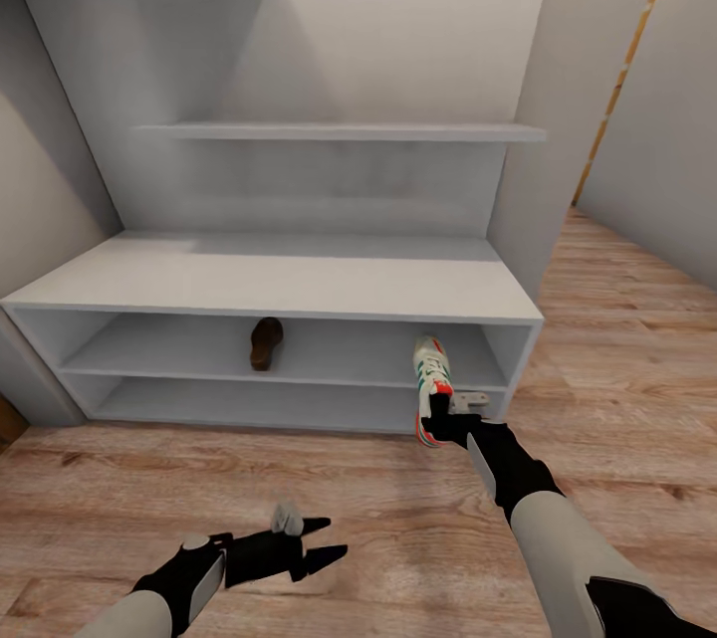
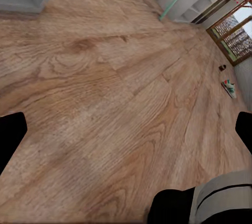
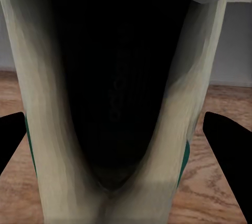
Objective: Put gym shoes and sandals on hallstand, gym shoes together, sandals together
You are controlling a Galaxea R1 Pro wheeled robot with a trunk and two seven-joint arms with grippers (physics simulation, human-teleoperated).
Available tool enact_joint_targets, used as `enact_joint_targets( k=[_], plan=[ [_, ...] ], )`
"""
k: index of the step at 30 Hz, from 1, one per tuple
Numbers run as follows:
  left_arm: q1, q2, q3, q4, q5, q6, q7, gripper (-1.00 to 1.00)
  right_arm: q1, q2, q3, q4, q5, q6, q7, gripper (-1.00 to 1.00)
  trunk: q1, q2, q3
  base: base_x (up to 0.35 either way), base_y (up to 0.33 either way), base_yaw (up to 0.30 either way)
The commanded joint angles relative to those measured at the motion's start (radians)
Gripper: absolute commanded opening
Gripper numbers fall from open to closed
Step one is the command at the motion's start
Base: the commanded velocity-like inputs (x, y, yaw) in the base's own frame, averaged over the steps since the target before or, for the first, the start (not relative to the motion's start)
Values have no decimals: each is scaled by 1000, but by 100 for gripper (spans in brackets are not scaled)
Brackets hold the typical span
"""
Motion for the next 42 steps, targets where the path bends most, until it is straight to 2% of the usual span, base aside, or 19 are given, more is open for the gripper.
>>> enact_joint_targets(
  k=[1, 16, 25, 35, 42],
  plan=[
    [-1, -1, 8, 9, -13, -12, -2, 100, 0, 1, -8, -2, 11, 5, 7, -100, 0, 0, -1, 20, 0, 0],
    [-1, -2, 8, 17, -14, -15, -1, 100, 0, 1, -8, -3, 11, 5, 7, -100, 0, 0, -1, 276, 0, 0],
    [-1, -3, 8, 17, -14, -14, -1, 100, 0, 1, -7, -3, 11, 5, 7, -100, 0, 0, -1, 111, 0, 0],
    [0, -3, 8, 17, -14, -14, -1, 100, -1, 1, -6, -3, 11, 5, 7, -100, 0, 0, -1, 269, 0, 0],
    [0, -3, 8, 17, -14, -14, -1, 100, 0, 1, -6, -4, 11, 5, 7, -100, 0, 0, -1, 55, 0, 0]
  ],
)
